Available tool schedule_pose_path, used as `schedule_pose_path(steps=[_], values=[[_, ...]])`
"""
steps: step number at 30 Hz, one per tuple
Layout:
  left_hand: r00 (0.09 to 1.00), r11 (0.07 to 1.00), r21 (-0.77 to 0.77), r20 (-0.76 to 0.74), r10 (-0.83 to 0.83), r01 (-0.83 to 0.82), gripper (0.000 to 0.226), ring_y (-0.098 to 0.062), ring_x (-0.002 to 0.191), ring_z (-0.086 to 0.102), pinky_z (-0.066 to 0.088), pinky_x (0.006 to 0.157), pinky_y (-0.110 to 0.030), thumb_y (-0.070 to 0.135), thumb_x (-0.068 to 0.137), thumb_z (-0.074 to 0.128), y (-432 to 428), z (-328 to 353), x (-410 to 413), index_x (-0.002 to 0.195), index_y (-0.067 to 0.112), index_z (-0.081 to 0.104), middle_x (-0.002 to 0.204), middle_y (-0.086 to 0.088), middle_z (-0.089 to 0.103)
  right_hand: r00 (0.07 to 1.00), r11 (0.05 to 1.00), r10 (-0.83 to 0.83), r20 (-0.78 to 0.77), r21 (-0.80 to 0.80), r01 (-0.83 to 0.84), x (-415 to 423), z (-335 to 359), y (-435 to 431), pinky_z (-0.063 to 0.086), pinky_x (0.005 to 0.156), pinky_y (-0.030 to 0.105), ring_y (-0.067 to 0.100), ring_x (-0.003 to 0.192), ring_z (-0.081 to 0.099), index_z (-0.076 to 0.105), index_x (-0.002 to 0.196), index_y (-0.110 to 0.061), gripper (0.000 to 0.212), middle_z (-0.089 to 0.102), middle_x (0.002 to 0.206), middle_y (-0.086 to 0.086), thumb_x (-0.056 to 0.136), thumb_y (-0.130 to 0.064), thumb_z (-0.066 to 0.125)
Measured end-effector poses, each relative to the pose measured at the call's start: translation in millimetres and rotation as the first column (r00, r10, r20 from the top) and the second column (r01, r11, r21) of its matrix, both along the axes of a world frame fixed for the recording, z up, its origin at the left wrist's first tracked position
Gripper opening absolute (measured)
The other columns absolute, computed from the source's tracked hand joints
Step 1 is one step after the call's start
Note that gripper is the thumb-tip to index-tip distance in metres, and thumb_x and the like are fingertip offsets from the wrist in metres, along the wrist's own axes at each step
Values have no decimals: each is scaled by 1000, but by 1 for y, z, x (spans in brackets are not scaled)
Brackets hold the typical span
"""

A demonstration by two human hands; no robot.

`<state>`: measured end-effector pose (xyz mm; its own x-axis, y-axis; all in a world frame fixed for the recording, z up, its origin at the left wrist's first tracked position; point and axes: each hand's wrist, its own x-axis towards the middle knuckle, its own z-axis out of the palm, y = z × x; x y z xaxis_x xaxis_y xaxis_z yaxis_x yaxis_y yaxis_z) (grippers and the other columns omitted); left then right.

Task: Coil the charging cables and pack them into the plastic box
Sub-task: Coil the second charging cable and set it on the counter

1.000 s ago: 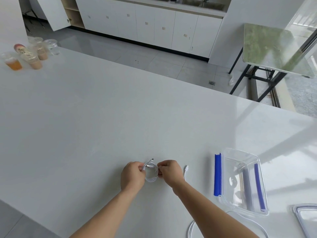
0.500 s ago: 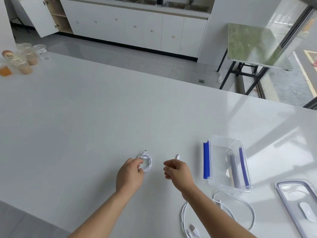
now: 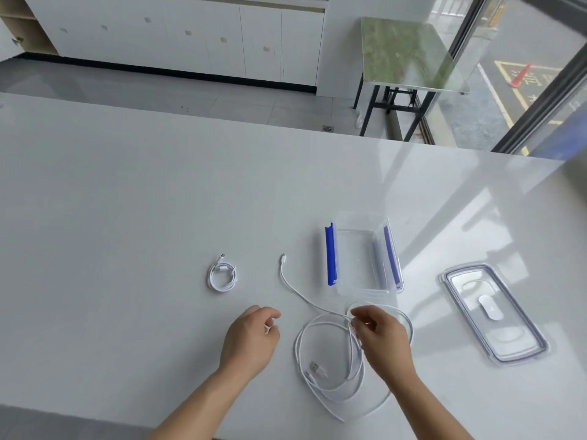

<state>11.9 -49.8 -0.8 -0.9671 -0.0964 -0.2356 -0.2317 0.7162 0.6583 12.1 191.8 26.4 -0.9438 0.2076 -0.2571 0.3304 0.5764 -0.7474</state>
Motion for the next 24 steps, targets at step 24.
schedule_pose_path(steps=[24], values=[[839, 658, 560, 498, 218, -503, 33, -26, 75, 62, 52, 71, -34, 41, 96, 57, 58, 23, -42, 92, 9, 62, 88, -12, 68, 843, 815, 435, -317, 536, -220, -22, -4, -10, 47, 42, 29, 18, 62, 64, 73, 79, -29, 8, 66, 69, -8, 78, -20, 75]])
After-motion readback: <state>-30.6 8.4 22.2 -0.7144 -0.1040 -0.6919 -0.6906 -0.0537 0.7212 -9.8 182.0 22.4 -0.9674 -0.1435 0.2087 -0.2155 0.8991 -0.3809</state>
